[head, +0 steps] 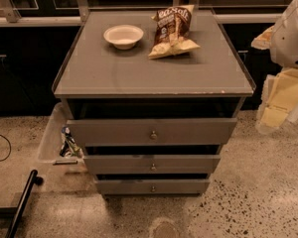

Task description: Open bottom drawer

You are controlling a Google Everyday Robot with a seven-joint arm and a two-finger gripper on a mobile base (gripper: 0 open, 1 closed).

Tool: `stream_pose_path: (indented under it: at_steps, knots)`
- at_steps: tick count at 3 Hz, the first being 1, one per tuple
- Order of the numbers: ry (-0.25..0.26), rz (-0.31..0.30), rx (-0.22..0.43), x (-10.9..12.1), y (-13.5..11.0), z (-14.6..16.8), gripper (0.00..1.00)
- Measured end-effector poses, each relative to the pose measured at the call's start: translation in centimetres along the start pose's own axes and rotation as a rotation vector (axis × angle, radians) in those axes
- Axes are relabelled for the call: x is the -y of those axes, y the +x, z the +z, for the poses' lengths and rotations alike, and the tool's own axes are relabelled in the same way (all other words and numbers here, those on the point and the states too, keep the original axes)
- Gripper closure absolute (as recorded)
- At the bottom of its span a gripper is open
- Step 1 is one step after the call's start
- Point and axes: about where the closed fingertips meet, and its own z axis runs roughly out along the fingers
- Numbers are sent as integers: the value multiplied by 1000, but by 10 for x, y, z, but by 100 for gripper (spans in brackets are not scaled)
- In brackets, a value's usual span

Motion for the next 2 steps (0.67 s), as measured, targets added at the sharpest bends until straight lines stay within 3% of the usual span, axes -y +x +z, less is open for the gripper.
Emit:
stream_pose_path:
  at_steps: [1, 2]
  knots:
    - [-1, 1, 2, -2, 3, 6, 0]
    - [-25, -10, 34, -13, 15, 31, 0]
